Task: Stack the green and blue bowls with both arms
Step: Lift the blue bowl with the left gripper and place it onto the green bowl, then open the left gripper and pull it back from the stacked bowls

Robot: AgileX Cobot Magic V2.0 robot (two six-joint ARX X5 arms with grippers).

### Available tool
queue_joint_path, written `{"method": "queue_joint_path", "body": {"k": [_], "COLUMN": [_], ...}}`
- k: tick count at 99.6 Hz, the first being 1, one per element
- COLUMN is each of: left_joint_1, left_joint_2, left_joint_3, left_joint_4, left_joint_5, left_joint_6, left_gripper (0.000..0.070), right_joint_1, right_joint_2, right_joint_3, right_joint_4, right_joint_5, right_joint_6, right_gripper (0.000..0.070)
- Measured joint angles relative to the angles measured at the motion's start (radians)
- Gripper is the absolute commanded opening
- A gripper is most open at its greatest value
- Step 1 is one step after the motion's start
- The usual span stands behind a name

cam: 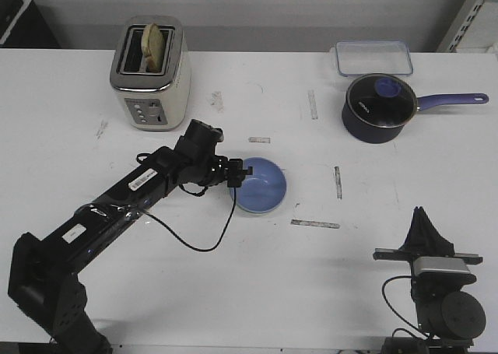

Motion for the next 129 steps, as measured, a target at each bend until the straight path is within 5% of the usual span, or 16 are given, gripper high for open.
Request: {"method": "queue_joint_path", "body": {"k": [22, 43, 71, 80, 92, 129], "left_joint_1": [0.007, 0.011, 0.047, 0.069, 0.106, 0.221], "left_joint_2": [-0.071, -0.129, -0.373, -0.465, -0.597, -0.975], "left_joint_3": [0.000, -0.023, -0.310, -0.451, -0.613, -0.960], "left_joint_4": [-0.006, 0.048, 0.428, 0.587, 0.712, 0.720], "left_joint_5": [0.000, 0.000, 0.000, -0.009, -0.093, -0.323], "left_joint_6": [0.012, 0.143, 0.236, 0.240, 0.240, 0.240], "left_gripper": [0.0305, 0.0298, 0.0271, 0.0168, 0.0000, 0.0001], "right_joint_1": [0.000, 0.000, 0.000, 0.000, 0.000, 0.000], "right_joint_2": [0.000, 0.000, 0.000, 0.000, 0.000, 0.000], "right_joint_3": [0.000, 0.000, 0.000, 0.000, 0.000, 0.000], "right_joint_4": [0.000, 0.000, 0.000, 0.000, 0.000, 0.000], "right_joint_5": [0.000, 0.000, 0.000, 0.000, 0.000, 0.000], "right_joint_6": [0.000, 0.000, 0.000, 0.000, 0.000, 0.000], "right_gripper": [0.0010, 0.0010, 0.0010, 0.0010, 0.0010, 0.0010]}}
